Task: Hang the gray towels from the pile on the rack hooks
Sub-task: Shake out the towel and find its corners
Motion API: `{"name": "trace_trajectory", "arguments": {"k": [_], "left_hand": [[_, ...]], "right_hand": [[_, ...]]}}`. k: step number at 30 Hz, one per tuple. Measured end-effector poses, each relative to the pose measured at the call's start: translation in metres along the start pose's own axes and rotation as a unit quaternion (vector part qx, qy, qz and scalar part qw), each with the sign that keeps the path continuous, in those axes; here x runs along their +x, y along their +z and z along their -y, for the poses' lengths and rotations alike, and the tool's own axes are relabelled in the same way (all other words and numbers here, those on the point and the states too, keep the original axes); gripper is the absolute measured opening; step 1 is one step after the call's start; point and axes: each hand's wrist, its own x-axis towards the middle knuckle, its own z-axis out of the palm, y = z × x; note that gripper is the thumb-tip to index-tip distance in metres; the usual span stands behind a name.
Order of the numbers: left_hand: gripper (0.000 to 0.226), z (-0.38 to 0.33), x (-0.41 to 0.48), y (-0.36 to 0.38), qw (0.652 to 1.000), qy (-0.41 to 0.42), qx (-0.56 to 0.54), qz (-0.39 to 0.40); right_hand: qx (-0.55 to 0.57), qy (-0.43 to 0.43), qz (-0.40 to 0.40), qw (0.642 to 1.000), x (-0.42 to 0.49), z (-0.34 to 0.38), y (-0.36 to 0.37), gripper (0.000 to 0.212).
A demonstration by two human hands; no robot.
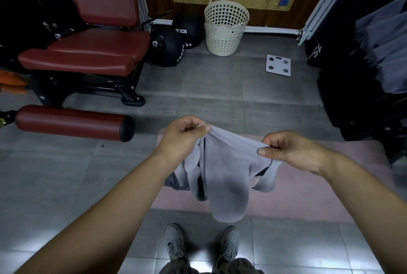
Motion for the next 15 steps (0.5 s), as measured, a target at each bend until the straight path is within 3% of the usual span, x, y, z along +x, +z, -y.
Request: {"name": "trace_trajectory", "arguments": {"k": [3, 6, 8, 10, 15], "left_hand": [[0.008, 0.003, -0.005, 0.005, 0.997, 0.001, 0.072, 0.035], [0.044, -0.003, -0.011, 0.019, 0.984, 0.023, 0.068, 0.162], [0.039, -0.008, -0.011, 0.026, 0.974, 0.009, 0.052, 0.220], [0.014, -0.015, -0.007, 0.024, 0.970, 0.023, 0.086, 0.225], [0.011, -0.023, 0.000, 0.009, 0.984, 0.023, 0.036, 0.170]], "right_hand": [[0.024, -0.028, 0.003, 0.999, -0.002, 0.003, 0.005, 0.015], [0.066, -0.061, 0.021, 0.996, 0.000, 0.014, 0.017, 0.020], [0.096, -0.073, 0.027, 0.992, 0.001, 0.021, 0.021, 0.025], [0.126, -0.069, 0.019, 0.989, 0.001, 0.023, 0.018, 0.023], [0.027, -0.031, -0.016, 0.999, -0.003, 0.005, 0.006, 0.008]]}}
